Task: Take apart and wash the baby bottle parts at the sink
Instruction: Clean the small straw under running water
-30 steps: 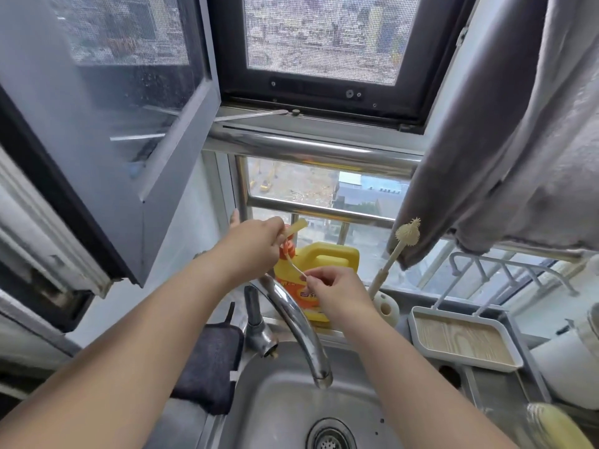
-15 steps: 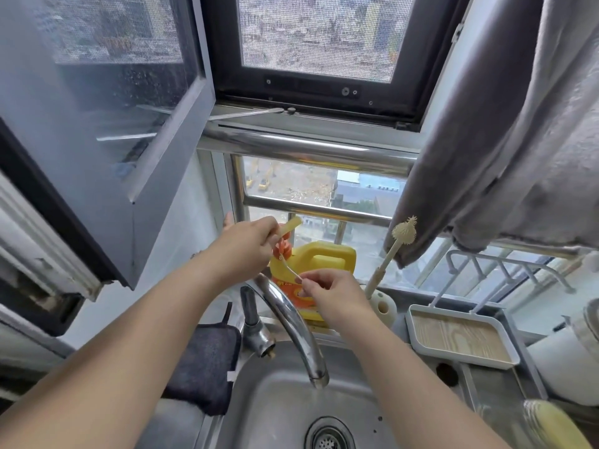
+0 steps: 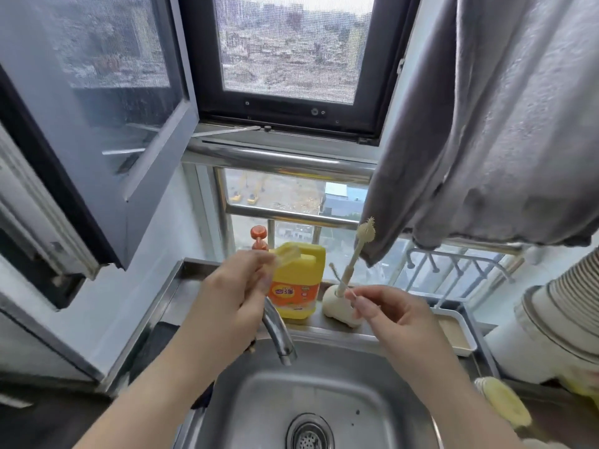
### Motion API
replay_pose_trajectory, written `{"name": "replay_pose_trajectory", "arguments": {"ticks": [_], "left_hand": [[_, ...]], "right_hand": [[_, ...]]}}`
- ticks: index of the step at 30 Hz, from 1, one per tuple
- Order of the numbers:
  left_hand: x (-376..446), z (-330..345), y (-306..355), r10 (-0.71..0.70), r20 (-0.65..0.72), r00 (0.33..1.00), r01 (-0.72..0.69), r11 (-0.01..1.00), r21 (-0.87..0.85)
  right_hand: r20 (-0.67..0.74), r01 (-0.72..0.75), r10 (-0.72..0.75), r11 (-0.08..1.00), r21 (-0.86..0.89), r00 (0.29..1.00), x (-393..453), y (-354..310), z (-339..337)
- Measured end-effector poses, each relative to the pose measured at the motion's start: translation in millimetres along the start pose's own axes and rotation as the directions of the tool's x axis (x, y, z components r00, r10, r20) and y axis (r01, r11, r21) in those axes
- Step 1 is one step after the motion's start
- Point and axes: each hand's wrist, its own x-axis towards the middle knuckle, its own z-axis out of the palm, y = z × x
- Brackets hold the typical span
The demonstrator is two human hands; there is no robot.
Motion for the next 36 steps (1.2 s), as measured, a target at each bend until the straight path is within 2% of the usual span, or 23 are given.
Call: {"name": "replay_pose_trajectory", "arguments": {"ticks": [5,9,23,31,36], "left_hand": [[-27.4,20.9,22.7,0.101,0.104,0.990,-0.094,0.993,-0.069],[-41.7,37.7,41.7,0.186,0.147,0.972,-0.166,0.977,-0.135],[-61.8,61.5,78.5,0.270,0.193,0.943,-0.249,0.960,-0.125],[-70.1,67.2,73.8,0.434,0.294,0.851,-0.457,0.890,0.009],[-75.2,74.7,73.9,0.509,0.327,0.796,-0.544,0.839,0.018]], "right_hand": [[0.046,0.072,-0.068,0.993,-0.090,0.997,-41.9,-11.3,-37.0],[0.030,0.099,-0.095,0.982,-0.161,0.995,-69.5,-20.2,-61.9],[0.078,0.043,-0.018,0.943,-0.331,0.997,-109.6,-28.5,-104.2],[0.171,-0.033,0.117,0.904,-0.426,0.978,-118.1,-30.7,-114.0],[0.205,-0.058,0.179,0.870,-0.489,0.962,-121.6,-34.2,-120.4]]}}
